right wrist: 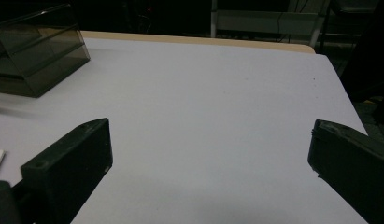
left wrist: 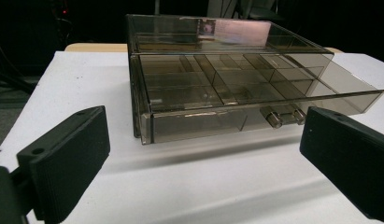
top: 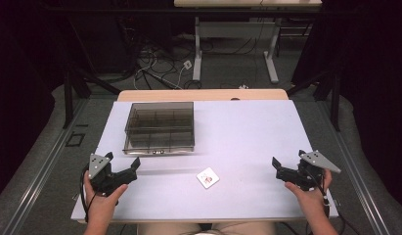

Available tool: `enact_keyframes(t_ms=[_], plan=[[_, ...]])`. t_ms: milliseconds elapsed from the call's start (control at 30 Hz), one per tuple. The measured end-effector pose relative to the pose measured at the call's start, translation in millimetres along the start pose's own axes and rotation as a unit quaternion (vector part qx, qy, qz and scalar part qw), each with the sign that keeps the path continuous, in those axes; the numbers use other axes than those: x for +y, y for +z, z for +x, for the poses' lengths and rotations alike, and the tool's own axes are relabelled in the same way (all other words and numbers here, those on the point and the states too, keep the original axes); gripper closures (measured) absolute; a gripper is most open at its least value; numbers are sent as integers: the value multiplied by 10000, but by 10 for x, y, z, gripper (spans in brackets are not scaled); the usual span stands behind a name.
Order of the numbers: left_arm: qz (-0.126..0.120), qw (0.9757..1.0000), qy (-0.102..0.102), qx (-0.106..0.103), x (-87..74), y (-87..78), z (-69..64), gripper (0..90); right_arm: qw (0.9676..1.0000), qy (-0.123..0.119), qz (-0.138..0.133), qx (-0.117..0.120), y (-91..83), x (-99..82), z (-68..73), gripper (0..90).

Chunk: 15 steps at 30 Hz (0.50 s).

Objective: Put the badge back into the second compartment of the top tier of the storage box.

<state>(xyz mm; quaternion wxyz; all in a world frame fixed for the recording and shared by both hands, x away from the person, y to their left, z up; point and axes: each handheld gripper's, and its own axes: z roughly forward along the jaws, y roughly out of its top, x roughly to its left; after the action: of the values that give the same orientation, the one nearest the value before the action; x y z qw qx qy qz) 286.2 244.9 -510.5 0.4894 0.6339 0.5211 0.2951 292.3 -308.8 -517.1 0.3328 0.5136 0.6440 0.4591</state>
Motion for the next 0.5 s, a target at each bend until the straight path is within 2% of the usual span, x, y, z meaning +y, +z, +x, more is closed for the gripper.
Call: enact_keyframes(t_ms=[133, 167, 200, 267, 367, 400, 500], plan=[[47, 10000, -28, 0, 2, 8, -16, 20, 10000, -11, 31, -2, -1, -6, 15, 0], [63, 10000, -44, 5, -1, 13, -20, 20, 10000, -21, -48, -34, 6, -11, 20, 0], [89, 9999, -52, 12, -4, 15, -21, 20, 9999, -8, 100, -11, -14, -2, 26, 0], [149, 9999, -72, 23, -6, 21, -25, 21, 9999, 4, 154, 5, 2, -6, 47, 0], [214, 9997, -83, 36, -3, 27, -33, 20, 9998, -20, 182, 38, 18, -3, 53, 0], [249, 9997, -70, 51, 3, 29, -43, 20, 10000, -40, 78, 15, 38, -7, 54, 0], [277, 9996, -58, 32, 8, 31, -65, 20, 9998, -83, 162, 38, 35, 6, 45, 0]])
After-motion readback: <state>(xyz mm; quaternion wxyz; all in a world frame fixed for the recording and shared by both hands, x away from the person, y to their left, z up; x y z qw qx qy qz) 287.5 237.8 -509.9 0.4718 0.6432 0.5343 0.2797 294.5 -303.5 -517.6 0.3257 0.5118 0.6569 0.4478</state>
